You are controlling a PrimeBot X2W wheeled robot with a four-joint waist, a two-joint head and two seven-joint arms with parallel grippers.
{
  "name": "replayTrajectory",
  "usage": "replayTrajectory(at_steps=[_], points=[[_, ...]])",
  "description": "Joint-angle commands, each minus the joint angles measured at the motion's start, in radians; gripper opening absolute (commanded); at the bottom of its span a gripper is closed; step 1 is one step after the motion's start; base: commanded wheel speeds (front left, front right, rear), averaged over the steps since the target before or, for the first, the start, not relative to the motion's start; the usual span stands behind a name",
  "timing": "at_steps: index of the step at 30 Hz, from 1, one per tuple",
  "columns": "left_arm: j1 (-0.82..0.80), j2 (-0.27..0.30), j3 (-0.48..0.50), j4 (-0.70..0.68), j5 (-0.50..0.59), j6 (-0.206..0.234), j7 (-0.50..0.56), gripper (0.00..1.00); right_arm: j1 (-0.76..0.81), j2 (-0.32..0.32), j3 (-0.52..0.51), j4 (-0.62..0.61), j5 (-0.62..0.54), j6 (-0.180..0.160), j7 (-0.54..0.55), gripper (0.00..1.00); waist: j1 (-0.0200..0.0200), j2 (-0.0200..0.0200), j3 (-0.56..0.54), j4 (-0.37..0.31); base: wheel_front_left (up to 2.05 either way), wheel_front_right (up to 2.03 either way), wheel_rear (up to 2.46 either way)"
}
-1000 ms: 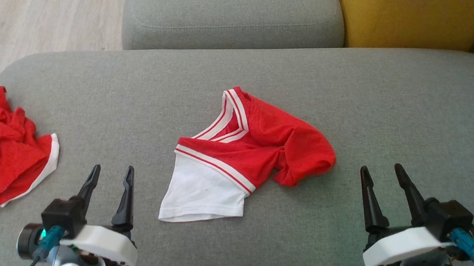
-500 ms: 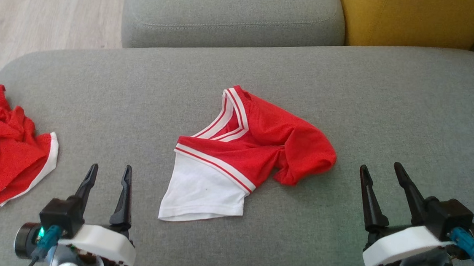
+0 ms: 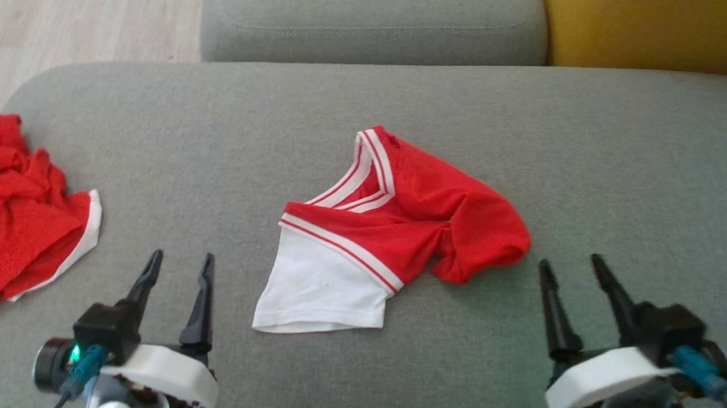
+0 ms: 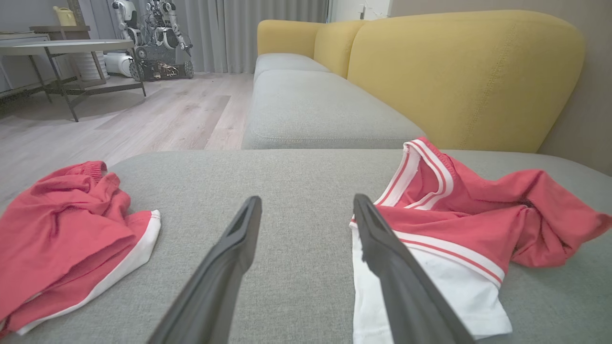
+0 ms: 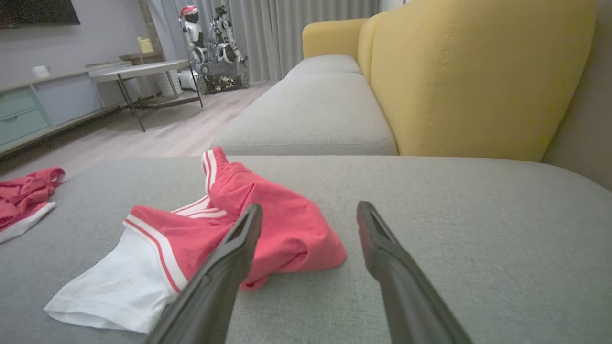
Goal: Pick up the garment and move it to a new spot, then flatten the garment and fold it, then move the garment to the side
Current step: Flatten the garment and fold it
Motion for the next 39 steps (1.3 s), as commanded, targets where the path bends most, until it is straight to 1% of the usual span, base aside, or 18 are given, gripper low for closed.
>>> replayTrajectory(at_steps=[1,2,7,10,15,17,21,22,23,24,25,29,32,35,39], points=[[-0.075,0.008,0.031,-0.039,0.014,0.003,-0.01,1.0,-0.054,-0.005,0.041,-0.018,-0.02,-0.001,0.006,1.0,0.0,-0.0001,0.022,0.026,0.0,0.0,0.0],[-0.075,0.008,0.031,-0.039,0.014,0.003,-0.01,1.0,-0.054,-0.005,0.041,-0.018,-0.02,-0.001,0.006,1.0,0.0,-0.0001,0.022,0.026,0.0,0.0,0.0],[-0.134,-0.009,0.012,-0.039,0.025,-0.01,-0.011,1.0,-0.162,-0.018,0.099,0.05,-0.069,-0.001,0.017,1.0,0.0,-0.0001,0.08,0.097,0.0,0.0,0.0],[-0.173,-0.028,0.0,-0.036,0.033,-0.019,-0.012,1.0,-0.241,-0.045,0.13,0.103,-0.083,-0.001,0.021,1.0,0.0,-0.0001,0.116,0.147,0.0,0.0,0.0],[-0.226,-0.069,-0.005,-0.043,0.047,-0.032,-0.013,1.0,-0.368,-0.108,0.172,0.223,-0.115,-0.001,0.048,1.0,0.0,-0.0001,0.164,0.217,0.0,0.0,0.0],[-0.236,-0.083,-0.005,-0.046,0.054,-0.039,-0.013,1.0,-0.405,-0.129,0.178,0.276,-0.13,-0.001,0.069,1.0,0.0,-0.0001,0.172,0.24,0.0,0.0,0.0],[-0.241,-0.103,0.004,-0.051,0.067,-0.047,-0.013,1.0,-0.448,-0.142,0.176,0.368,-0.138,-0.001,0.124,1.0,0.0,-0.0001,0.177,0.259,0.0,0.0,0.0],[-0.241,-0.106,0.007,-0.052,0.07,-0.049,-0.013,1.0,-0.455,-0.141,0.172,0.386,-0.137,-0.001,0.138,0.8,0.0,-0.0001,0.178,0.26,0.0,0.0,0.0],[-0.24,-0.109,0.01,-0.053,0.072,-0.051,-0.013,1.0,-0.461,-0.141,0.167,0.401,-0.138,-0.001,0.152,0.36,0.0,-0.0001,0.179,0.26,0.0,0.0,0.0],[-0.24,-0.112,0.014,-0.055,0.075,-0.053,-0.013,1.0,-0.467,-0.139,0.162,0.408,-0.136,-0.001,0.156,0.13,0.0,-0.0001,0.179,0.259,0.0,0.0,0.0],[-0.238,-0.114,0.018,-0.056,0.078,-0.055,-0.013,1.0,-0.473,-0.137,0.157,0.412,-0.134,-0.001,0.155,0.0,0.0,-0.0001,0.179,0.254,0.0,0.0,0.0],[-0.234,-0.12,0.034,-0.059,0.092,-0.063,-0.013,1.0,-0.483,-0.122,0.123,0.398,-0.113,-0.001,0.137,0.0,0.0,-0.0001,0.181,0.228,0.0,0.0,0.0],[-0.233,-0.123,0.044,-0.063,0.103,-0.07,-0.013,1.0,-0.478,-0.106,0.077,0.359,-0.096,-0.001,0.116,0.0,0.0,-0.0001,0.183,0.201,0.0,0.0,0.0],[-0.236,-0.125,0.052,-0.067,0.112,-0.076,-0.013,1.0,-0.469,-0.097,0.014,0.313,-0.085,-0.001,0.099,0.0,0.0,-0.0001,0.192,0.175,0.0,0.0,0.0],[-0.248,-0.129,0.058,-0.071,0.123,-0.087,-0.013,1.0,-0.471,-0.095,-0.099,0.279,-0.07,-0.001,0.092,0.0,0.0,-0.0001,0.213,0.154,0.0,0.0,0.0]])
